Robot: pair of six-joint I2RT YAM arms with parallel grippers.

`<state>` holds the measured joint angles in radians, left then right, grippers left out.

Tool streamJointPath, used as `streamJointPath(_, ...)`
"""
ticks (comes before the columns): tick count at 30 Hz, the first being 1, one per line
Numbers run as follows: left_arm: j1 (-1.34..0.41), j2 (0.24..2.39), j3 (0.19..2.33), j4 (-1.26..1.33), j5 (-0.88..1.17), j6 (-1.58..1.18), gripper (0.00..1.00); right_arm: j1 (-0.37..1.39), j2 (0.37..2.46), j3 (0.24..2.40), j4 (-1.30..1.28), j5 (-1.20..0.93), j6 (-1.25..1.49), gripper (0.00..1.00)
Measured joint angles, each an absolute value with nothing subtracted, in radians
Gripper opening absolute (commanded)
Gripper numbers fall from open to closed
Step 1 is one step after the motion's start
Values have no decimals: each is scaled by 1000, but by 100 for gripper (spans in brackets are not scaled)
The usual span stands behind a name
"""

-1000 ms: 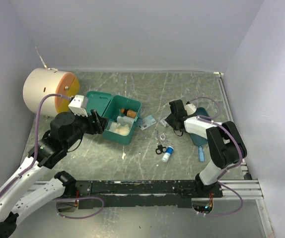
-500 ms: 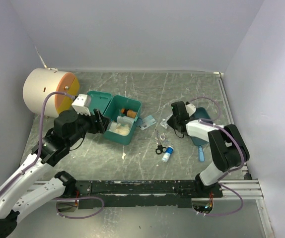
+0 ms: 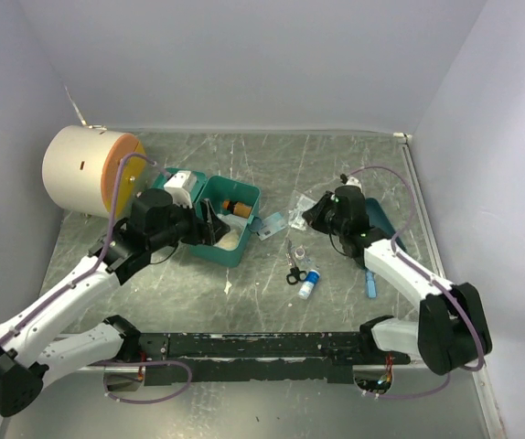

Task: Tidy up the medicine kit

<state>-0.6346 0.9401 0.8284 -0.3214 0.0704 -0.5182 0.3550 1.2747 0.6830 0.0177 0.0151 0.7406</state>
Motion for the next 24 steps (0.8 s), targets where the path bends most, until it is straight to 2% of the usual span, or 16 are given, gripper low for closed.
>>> streamJointPath(10,-666,1105,841,-139,233,-722,79,361,1117,632,84,-346,633,0)
streamJointPath(19,-757,1231,863,-89,217,-831,73,461,1112,627,170,-480,641,0)
streamJointPath(24,-757,1232,863,-60,182,-880,60,543,1140,627,226,-502,654,0)
